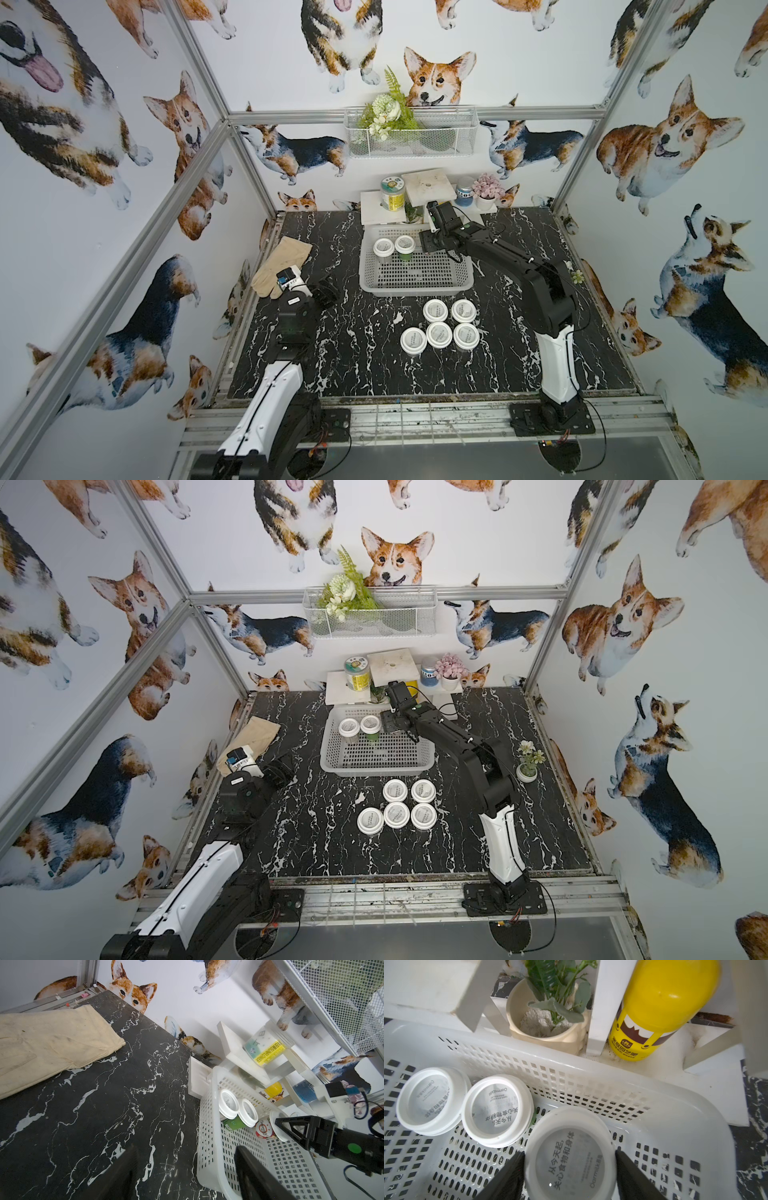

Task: Put the yogurt in the basket
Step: Place the yogurt in the basket.

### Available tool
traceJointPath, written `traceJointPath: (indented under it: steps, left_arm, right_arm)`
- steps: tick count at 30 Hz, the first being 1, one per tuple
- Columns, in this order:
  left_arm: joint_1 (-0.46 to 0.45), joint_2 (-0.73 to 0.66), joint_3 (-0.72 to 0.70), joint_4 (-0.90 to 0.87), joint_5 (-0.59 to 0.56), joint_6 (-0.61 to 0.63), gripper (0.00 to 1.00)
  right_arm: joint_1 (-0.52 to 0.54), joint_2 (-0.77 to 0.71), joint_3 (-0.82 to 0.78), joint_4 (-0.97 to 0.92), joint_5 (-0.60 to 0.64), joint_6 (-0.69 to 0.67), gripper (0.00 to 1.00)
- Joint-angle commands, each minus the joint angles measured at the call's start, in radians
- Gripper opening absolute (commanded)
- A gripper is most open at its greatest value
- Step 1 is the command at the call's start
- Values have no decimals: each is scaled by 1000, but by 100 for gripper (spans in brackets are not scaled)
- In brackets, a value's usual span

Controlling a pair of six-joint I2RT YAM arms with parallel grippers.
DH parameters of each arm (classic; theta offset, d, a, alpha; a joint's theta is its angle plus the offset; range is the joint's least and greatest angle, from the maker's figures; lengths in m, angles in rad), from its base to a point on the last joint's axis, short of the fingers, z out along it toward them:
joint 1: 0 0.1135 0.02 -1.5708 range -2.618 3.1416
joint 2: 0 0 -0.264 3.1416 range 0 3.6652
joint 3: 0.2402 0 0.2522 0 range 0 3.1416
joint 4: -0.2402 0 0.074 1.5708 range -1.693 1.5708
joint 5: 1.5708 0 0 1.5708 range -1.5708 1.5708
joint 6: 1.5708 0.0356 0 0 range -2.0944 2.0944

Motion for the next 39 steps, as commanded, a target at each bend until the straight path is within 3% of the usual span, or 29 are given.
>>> traceJointPath:
  steps: [1, 24, 35, 39]
  left_arm:
    - [1, 2, 12, 24, 7, 7, 78]
    - [0, 3, 12, 26, 7, 8, 78]
    - [0, 3, 12, 25, 8, 8, 78]
    - [0, 0, 10, 25, 7, 7, 78]
  right_arm:
    - [0, 20, 23, 28, -18, -6, 72]
    - [0, 101, 83, 13, -26, -19, 73]
    - [1, 101, 87, -3, -17, -19, 79]
    - [2, 58, 52, 23, -16, -20, 86]
